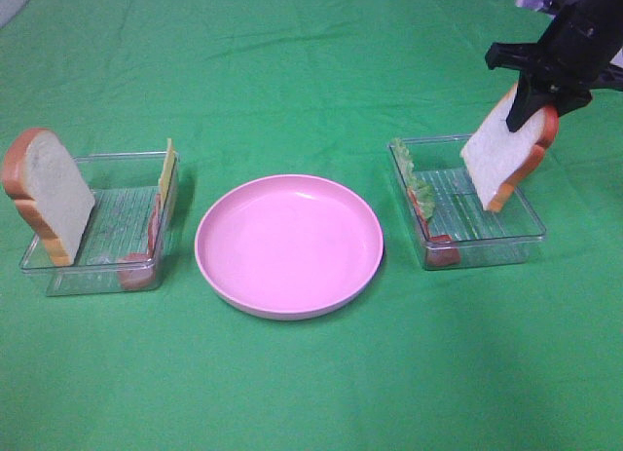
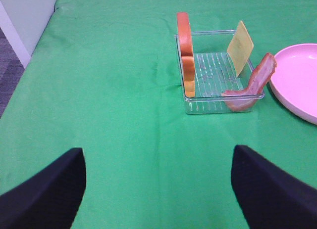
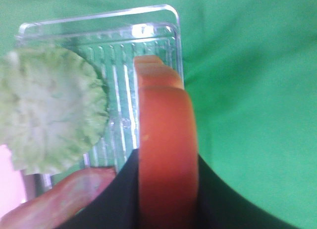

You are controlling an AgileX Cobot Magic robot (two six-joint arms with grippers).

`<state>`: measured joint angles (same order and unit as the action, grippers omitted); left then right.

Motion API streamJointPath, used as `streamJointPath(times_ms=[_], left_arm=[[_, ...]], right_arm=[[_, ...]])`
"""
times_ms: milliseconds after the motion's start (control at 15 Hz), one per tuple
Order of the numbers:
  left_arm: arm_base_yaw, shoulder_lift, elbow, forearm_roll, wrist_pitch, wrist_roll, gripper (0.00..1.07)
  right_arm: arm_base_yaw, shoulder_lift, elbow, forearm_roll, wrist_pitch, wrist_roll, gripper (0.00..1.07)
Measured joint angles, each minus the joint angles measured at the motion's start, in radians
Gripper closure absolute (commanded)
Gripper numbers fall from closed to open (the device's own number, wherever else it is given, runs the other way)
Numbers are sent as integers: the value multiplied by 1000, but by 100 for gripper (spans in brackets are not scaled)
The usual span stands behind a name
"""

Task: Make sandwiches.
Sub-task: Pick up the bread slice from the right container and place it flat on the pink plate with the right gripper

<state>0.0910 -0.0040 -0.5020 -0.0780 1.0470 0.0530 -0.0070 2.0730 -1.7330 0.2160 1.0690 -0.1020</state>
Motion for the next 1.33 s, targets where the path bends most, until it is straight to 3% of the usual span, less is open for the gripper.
streamJointPath(times_ms=[200, 600, 733, 1067, 1333], left_arm=[[0, 0, 0, 0, 0, 0, 30], [0, 0, 0, 0, 0, 0, 30], [0, 0, 0, 0, 0, 0, 30], [0, 0, 0, 0, 0, 0, 30], [0, 0, 0, 0, 0, 0, 30]], right_arm=[[0, -76, 0, 62, 6, -15, 107], [12, -217, -2, 473, 96, -193, 107], [59, -215, -2, 509, 101, -225, 107], [326, -180, -2, 564, -6, -241, 107], [391, -11, 4, 599, -3, -217, 107]])
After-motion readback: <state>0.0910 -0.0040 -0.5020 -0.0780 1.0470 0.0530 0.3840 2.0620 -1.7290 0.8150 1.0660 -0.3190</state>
